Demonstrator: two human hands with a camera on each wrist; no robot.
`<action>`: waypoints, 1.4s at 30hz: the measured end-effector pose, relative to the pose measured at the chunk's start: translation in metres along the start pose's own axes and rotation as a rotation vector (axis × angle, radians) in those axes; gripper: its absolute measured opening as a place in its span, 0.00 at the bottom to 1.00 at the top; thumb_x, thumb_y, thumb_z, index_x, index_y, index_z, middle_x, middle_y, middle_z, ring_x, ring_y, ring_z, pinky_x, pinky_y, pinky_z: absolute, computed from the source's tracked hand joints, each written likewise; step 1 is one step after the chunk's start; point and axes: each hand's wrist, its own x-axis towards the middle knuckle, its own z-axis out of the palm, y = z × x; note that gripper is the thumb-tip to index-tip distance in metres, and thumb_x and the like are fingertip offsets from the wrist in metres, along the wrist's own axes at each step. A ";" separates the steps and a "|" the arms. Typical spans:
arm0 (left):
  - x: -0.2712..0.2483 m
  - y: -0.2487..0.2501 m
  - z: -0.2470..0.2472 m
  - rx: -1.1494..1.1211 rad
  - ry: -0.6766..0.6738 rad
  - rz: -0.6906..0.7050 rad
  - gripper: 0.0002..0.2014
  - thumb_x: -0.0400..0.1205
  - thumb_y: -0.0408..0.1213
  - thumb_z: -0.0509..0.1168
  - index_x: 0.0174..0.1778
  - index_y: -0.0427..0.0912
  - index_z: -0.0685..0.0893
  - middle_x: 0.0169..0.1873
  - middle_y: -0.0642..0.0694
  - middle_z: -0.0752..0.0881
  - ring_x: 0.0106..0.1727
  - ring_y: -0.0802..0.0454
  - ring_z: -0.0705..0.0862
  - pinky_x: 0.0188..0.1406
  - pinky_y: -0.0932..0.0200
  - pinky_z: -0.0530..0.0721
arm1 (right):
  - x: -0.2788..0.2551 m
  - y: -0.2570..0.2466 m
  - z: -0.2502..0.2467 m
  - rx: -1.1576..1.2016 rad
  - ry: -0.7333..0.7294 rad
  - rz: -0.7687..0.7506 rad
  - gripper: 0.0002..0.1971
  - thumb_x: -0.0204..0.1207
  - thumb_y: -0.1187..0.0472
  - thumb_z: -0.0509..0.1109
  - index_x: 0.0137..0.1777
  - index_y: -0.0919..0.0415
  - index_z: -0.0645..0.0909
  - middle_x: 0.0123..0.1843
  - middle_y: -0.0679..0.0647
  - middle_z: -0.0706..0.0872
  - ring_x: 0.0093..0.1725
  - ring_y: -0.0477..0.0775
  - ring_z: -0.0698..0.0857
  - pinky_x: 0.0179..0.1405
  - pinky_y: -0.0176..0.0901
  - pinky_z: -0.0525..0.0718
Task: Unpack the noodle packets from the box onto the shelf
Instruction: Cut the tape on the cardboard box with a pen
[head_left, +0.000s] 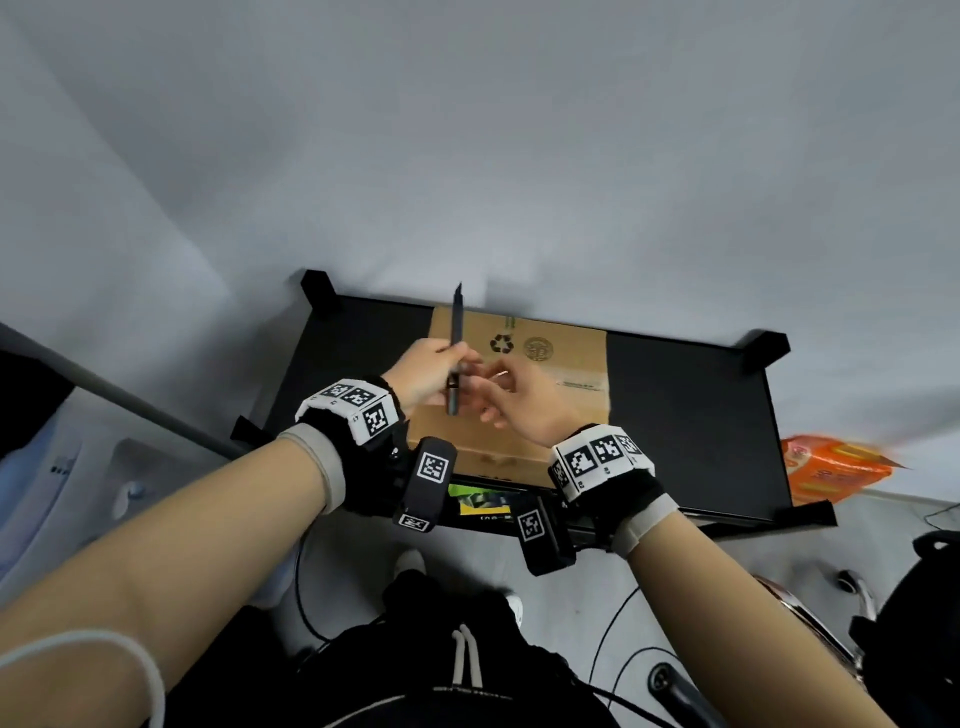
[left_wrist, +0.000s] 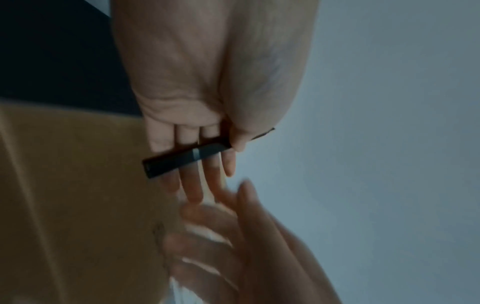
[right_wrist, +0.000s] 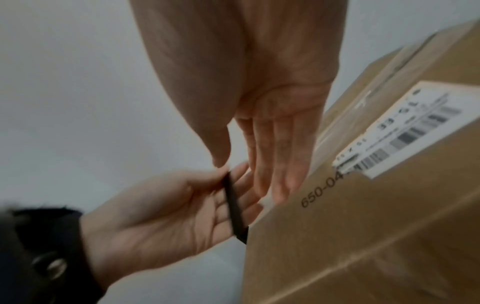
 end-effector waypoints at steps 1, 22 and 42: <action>0.001 -0.002 -0.014 -0.048 0.027 -0.020 0.15 0.88 0.40 0.50 0.50 0.38 0.81 0.41 0.41 0.84 0.39 0.46 0.85 0.46 0.51 0.86 | 0.005 0.000 0.003 -0.050 0.023 0.005 0.07 0.81 0.57 0.63 0.53 0.60 0.78 0.46 0.59 0.89 0.40 0.55 0.87 0.46 0.50 0.88; 0.024 -0.043 -0.124 0.158 -0.132 -0.092 0.12 0.88 0.39 0.51 0.49 0.38 0.78 0.24 0.47 0.68 0.11 0.62 0.60 0.10 0.72 0.54 | 0.020 0.049 -0.012 -0.275 0.761 0.424 0.27 0.76 0.61 0.64 0.75 0.62 0.66 0.79 0.60 0.64 0.74 0.66 0.67 0.69 0.61 0.72; 0.031 -0.037 -0.130 0.277 -0.196 -0.109 0.12 0.87 0.38 0.54 0.50 0.39 0.81 0.26 0.46 0.73 0.10 0.62 0.60 0.08 0.73 0.56 | 0.013 0.046 -0.011 -0.178 0.725 0.504 0.32 0.76 0.55 0.67 0.78 0.62 0.61 0.79 0.62 0.63 0.76 0.65 0.66 0.73 0.59 0.68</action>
